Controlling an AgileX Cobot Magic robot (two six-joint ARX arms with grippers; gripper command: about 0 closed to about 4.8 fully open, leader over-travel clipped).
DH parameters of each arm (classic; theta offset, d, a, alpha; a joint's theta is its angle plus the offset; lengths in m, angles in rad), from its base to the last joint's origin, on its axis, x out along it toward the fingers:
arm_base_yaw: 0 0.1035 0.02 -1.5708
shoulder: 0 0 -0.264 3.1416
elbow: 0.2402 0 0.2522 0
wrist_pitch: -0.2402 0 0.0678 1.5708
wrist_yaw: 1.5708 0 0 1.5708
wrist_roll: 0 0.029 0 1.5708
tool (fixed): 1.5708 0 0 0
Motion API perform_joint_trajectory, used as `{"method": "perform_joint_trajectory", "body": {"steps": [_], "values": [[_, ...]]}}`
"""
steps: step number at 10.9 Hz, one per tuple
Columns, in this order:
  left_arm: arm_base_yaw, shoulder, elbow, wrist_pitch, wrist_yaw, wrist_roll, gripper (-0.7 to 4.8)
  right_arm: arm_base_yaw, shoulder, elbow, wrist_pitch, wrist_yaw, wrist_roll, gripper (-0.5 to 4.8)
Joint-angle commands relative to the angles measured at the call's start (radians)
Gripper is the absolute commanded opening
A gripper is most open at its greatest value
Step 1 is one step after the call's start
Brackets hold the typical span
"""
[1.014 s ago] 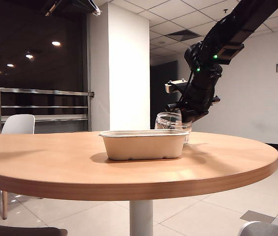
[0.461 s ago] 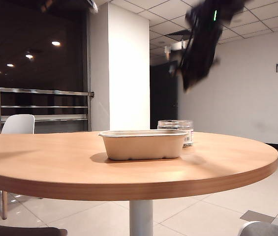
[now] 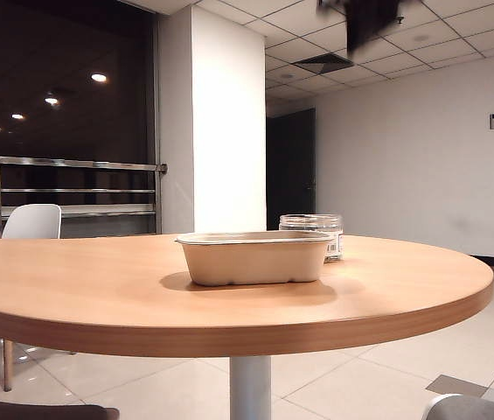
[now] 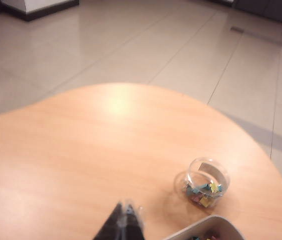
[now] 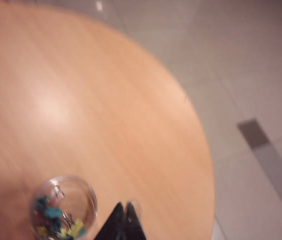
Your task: Pick up the box filled with clips, pour some clips from it into the rectangular paper box, and then put the clip box back on the table.
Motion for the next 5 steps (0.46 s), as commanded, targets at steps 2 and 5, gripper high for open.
{"method": "perform_joint_trajectory", "body": {"steps": [2, 5], "values": [[-0.003, -0.29, -0.227, 0.037, -0.036, 0.011, -0.06, 0.006, -0.131, 0.003, -0.022, -0.053, 0.008, -0.01], [-0.003, -0.537, -0.49, 0.12, -0.07, 0.042, -0.06, 0.006, -0.18, 0.0, -0.146, -0.152, 0.008, -0.02]]}}
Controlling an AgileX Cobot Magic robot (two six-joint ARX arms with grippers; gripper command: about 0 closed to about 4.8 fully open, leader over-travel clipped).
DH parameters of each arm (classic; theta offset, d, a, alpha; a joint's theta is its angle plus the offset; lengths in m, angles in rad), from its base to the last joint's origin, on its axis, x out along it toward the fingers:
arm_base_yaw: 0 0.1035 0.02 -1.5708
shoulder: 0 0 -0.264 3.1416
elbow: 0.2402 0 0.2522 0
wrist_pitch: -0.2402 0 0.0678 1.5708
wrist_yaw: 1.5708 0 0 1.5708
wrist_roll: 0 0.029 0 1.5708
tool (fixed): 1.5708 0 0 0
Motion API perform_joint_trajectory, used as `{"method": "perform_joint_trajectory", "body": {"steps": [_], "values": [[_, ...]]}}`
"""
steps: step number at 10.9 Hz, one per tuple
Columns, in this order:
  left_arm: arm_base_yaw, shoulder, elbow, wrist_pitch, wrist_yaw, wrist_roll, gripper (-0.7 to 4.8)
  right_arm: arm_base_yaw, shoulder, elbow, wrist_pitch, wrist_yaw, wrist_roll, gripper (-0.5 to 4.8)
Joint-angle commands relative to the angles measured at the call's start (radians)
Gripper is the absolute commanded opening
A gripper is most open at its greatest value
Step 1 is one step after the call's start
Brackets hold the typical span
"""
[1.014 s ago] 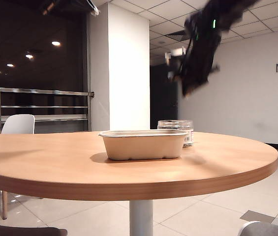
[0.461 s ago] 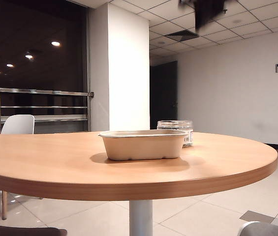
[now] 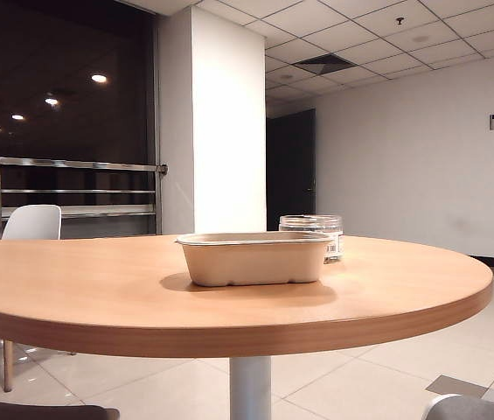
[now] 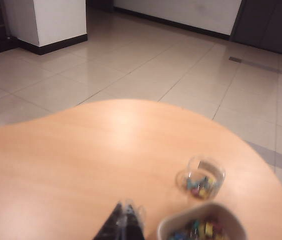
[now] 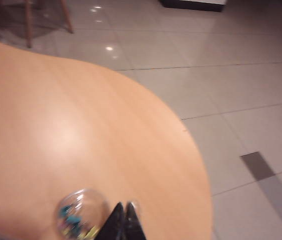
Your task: Pick up the box filled with clips, pour some clips from it into the rectangular paper box, and then put the clip box back on the table.
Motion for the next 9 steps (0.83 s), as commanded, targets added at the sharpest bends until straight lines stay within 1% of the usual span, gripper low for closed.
{"method": "perform_joint_trajectory", "body": {"steps": [1, 2, 4, 5, 6, 7, 8, 9], "values": [[-0.001, -0.216, -0.241, 0.086, -0.029, 0.056, -0.06, 0.006, -0.048, -0.038, -0.107, -0.097, 0.009, -0.02], [-0.001, -0.314, -0.346, 0.111, -0.018, 0.045, -0.06, 0.016, -0.085, -0.073, -0.142, -0.095, 0.038, -0.02], [-0.001, -0.412, -0.449, 0.14, -0.01, 0.037, -0.06, 0.088, -0.137, -0.115, -0.187, -0.008, 0.061, -0.02], [-0.001, -0.518, -0.566, 0.177, -0.014, 0.042, -0.06, 0.154, -0.207, -0.177, -0.215, 0.052, 0.048, -0.02], [-0.001, -0.536, -0.597, 0.187, -0.023, 0.046, -0.06, 0.18, -0.233, -0.204, -0.22, 0.063, 0.049, -0.02], [0.0, -0.576, -0.692, 0.196, -0.04, 0.049, -0.06, 0.242, -0.327, -0.32, -0.193, 0.095, 0.053, -0.02], [0.0, -0.576, -0.734, 0.208, 0.031, 0.011, -0.06, 0.268, -0.407, -0.43, -0.153, 0.109, 0.053, -0.02], [0.0, -0.574, -0.784, 0.247, 0.06, 0.003, -0.06, 0.268, -0.507, -0.571, -0.079, 0.108, 0.053, -0.02]]}}
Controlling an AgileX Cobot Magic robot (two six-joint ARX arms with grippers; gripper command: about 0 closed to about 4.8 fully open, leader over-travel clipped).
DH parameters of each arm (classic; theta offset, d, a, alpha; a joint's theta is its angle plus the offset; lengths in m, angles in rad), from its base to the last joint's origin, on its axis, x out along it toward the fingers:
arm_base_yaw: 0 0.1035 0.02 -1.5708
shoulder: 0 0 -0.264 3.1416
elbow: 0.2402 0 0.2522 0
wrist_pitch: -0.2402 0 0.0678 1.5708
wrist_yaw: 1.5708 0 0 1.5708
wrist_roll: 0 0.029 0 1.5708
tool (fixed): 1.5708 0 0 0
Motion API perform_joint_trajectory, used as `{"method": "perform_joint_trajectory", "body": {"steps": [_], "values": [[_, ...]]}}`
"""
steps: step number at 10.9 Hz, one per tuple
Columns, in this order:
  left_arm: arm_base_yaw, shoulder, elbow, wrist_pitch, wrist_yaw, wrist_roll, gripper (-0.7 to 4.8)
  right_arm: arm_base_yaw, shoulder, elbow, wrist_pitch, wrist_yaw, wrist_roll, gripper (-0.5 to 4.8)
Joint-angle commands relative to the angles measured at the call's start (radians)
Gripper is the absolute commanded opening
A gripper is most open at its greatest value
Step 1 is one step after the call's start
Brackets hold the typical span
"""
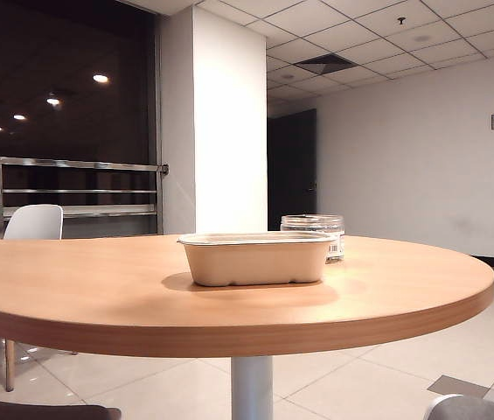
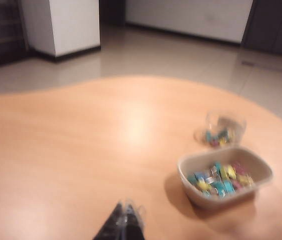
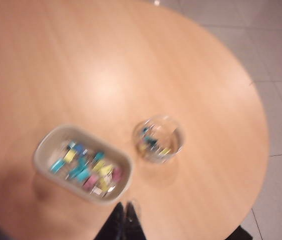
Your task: Pick up the box filled with clips, pour some clips from it into the rectangular paper box, and then put the clip box back on the table.
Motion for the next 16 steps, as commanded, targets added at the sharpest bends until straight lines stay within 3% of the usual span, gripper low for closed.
{"method": "perform_joint_trajectory", "body": {"steps": [1, 5, 6, 7, 8, 9, 15, 16], "values": [[-0.001, 0.0, -0.11, 0.113, 0.083, -0.032, -0.06, 0.01, -0.262, -0.354, 0.22, 0.006, 0.005, -0.02], [0.0, 0.002, -0.206, 0.2, 0.122, -0.04, -0.06, 0.008, -0.887, -1.22, 0.812, -0.011, 0.005, -0.02], [0.0, 0.002, -0.206, 0.209, 0.128, -0.039, -0.06, 0.008, -1.386, -1.682, 0.962, 0.093, 0.016, -0.01], [-0.001, 0.002, -0.206, 0.212, 0.128, -0.039, -0.06, 0.008, -1.431, -1.695, 0.942, 0.093, 0.021, -0.01], [-0.001, -0.023, -0.283, 0.291, 0.079, 0.011, -0.06, 0.005, -1.568, -1.701, 0.773, 0.1, 0.066, -0.01], [0.256, -0.308, -0.501, 0.196, 0.031, 0.068, -0.06, 0.005, -1.571, -1.701, 0.769, 0.097, 0.066, -0.01], [0.256, -0.308, -0.501, 0.185, 0.019, 0.066, -0.05, -0.005, -1.571, -1.724, 0.798, 0.128, 0.06, -0.01], [0.256, -0.308, -0.501, 0.184, 0.019, 0.066, -0.05, -0.476, -1.572, -2.183, 1.247, 0.074, 0.246, -0.01]]}}
